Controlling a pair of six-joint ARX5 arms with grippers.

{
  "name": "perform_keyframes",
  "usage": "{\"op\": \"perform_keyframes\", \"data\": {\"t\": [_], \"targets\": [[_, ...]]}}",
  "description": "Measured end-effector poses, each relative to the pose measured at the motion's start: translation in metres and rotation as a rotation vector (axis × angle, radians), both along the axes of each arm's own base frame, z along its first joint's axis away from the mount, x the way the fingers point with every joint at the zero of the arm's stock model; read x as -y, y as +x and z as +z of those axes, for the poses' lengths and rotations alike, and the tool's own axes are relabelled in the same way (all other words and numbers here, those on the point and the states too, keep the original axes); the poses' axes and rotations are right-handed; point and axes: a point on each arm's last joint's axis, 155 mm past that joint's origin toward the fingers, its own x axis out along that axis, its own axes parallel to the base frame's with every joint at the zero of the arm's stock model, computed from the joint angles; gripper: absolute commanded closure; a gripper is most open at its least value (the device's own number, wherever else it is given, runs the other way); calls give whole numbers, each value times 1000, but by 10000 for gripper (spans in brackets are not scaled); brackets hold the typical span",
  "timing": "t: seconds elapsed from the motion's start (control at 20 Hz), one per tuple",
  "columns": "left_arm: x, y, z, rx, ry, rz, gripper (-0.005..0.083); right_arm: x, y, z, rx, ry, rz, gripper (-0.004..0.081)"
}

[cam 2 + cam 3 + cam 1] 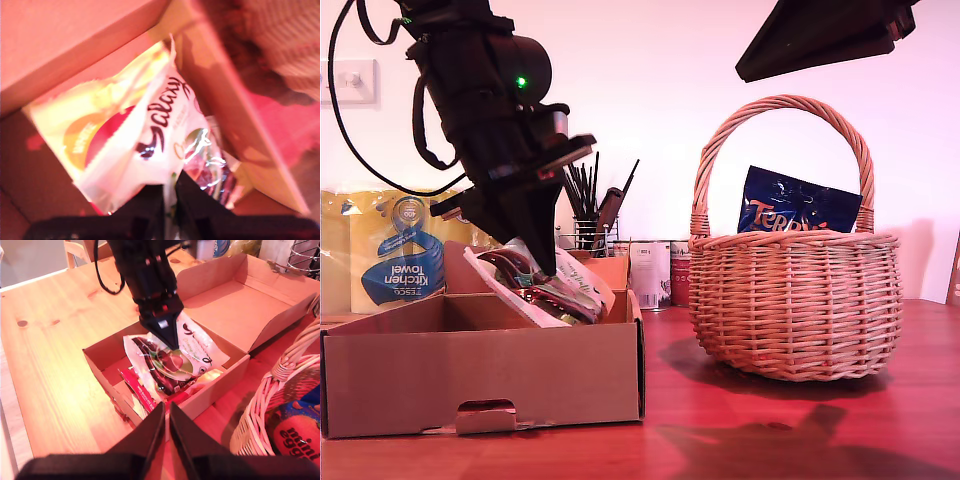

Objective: Move the bags of Easter eggs from the cardboard box on the left into the woven basket on the right side.

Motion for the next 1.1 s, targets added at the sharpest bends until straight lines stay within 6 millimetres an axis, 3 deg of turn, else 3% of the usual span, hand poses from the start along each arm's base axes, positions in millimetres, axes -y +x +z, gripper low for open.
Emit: {"op": "perform_keyframes", "data": {"t": [0.25, 0.6, 1.1], "targets": [[7, -15, 7, -72, -99, -58, 797, 3, 3, -1, 6, -9, -19, 783], [-5, -5, 25, -102, -240, -19, 797, 3, 3, -1, 5, -9, -19, 783], [6, -6, 36, -110, -328, -44, 797, 3, 3, -2, 3, -12, -22, 783]]}}
